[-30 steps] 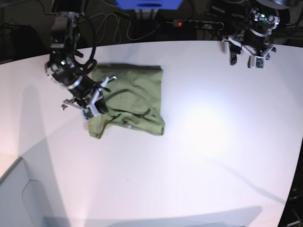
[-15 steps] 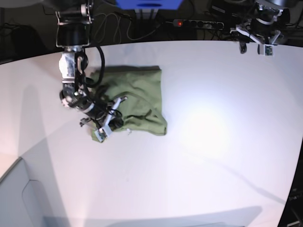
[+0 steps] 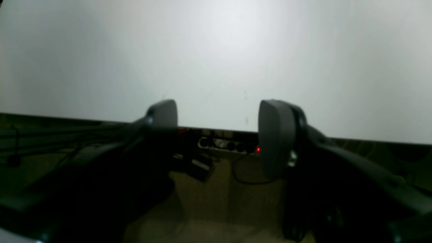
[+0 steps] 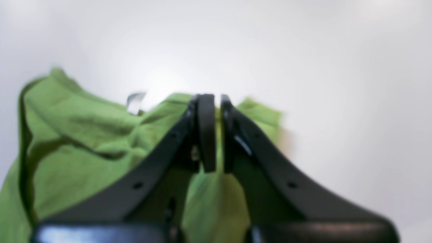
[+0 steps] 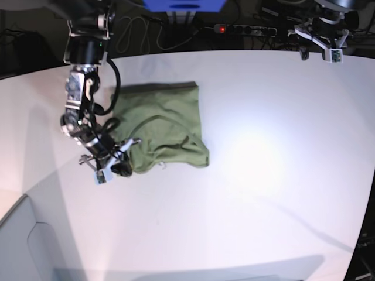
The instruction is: Fold the T-shirt properly
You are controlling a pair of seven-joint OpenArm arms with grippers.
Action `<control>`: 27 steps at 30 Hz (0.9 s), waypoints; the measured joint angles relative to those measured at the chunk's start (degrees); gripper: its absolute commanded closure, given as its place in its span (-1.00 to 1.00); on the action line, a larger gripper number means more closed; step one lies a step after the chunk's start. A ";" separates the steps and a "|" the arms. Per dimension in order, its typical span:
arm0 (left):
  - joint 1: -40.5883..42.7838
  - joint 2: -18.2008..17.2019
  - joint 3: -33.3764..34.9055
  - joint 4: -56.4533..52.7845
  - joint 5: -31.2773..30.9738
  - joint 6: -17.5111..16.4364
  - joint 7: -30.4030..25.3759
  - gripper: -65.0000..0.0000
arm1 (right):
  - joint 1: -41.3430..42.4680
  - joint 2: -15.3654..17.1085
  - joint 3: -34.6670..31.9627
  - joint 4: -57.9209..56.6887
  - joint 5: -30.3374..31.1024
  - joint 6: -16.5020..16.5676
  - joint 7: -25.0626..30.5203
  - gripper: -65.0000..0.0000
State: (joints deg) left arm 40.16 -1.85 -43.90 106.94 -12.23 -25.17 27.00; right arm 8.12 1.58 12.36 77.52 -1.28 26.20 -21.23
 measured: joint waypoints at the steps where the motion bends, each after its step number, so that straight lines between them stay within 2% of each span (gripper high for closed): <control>1: 0.17 0.33 -0.07 0.00 0.00 0.00 0.04 -0.13 | -1.53 -0.04 0.46 2.60 -0.07 -0.17 0.02 1.00; 6: 1.31 0.74 0.00 0.02 -6.99 -0.39 -0.07 -0.13 | -12.09 -0.28 2.60 14.78 0.00 -0.20 -0.02 1.00; 11: 3.17 0.61 -0.07 0.07 -11.54 -0.20 0.26 -0.13 | -20.33 -0.35 2.21 18.21 0.17 -0.11 0.00 1.00; 16: 3.82 0.94 -0.07 0.09 -12.41 -0.17 -0.11 -0.13 | -22.93 -0.50 2.21 16.41 0.04 -0.13 0.26 1.00; 21: 5.44 3.41 -0.04 0.09 -12.39 -0.20 0.11 -0.11 | -23.96 -0.11 3.91 17.84 0.20 -0.11 -0.11 1.00; 23: 5.62 4.22 -0.09 0.09 -12.28 0.04 0.15 0.06 | -25.86 0.28 7.41 21.62 1.40 -0.09 0.55 1.00; 27: 6.25 6.67 -0.04 0.13 -12.33 0.02 -0.20 0.77 | -31.80 0.94 12.13 26.18 5.57 -0.33 0.35 1.00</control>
State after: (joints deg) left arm 46.41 4.82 -43.94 107.07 -24.56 -25.15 26.81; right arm -23.68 2.52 24.49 103.70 4.29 25.87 -20.88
